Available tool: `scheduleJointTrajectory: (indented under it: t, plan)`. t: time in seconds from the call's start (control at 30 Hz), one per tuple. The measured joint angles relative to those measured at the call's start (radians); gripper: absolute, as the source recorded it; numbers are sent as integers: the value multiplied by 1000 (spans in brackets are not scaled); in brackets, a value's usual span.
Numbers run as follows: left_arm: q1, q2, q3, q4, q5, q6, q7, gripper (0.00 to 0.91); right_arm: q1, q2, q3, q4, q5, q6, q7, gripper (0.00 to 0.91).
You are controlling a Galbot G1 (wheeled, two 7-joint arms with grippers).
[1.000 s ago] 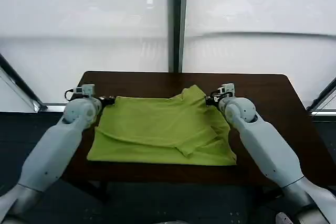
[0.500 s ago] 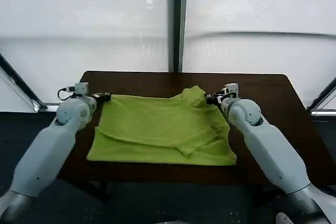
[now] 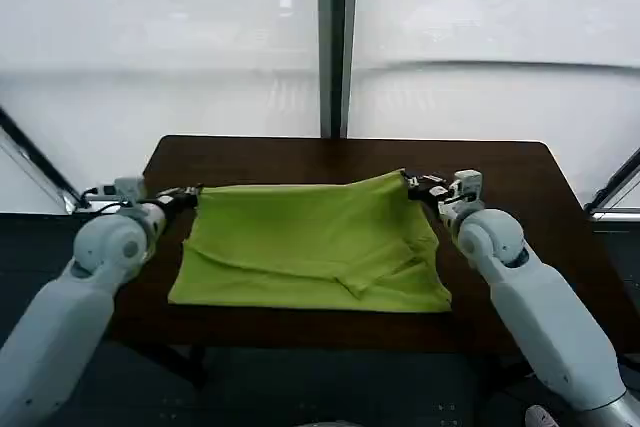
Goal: Fold and organize the clothes.
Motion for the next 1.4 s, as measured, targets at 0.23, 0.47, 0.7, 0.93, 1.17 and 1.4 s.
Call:
scheduleJointTrajectory:
  t: [0.23, 0.47, 0.7, 0.93, 1.17, 1.4]
  plan:
    - [122, -5, -64, -120, 24, -18, 1, 127, -127, -23, 46, 101, -57, -56, 14, 0]
    - [236, -12, -112, -178, 48, -32, 13, 137, -219, -34, 85, 150, -88, -111, 22, 0]
    - [318, -13, -164, -180, 53, -42, 32, 137, -277, -40, 104, 176, -89, -119, 13, 0]
    - [355, -13, -188, -189, 52, -42, 33, 137, -316, -54, 110, 194, -89, -123, 13, 0]
    - [398, -15, -197, -216, 77, -37, 29, 137, -343, -56, 105, 202, -93, -125, 14, 0]
    - [440, -32, -193, -222, 114, -39, 17, 137, -358, -56, 104, 215, -93, -127, 16, 0]
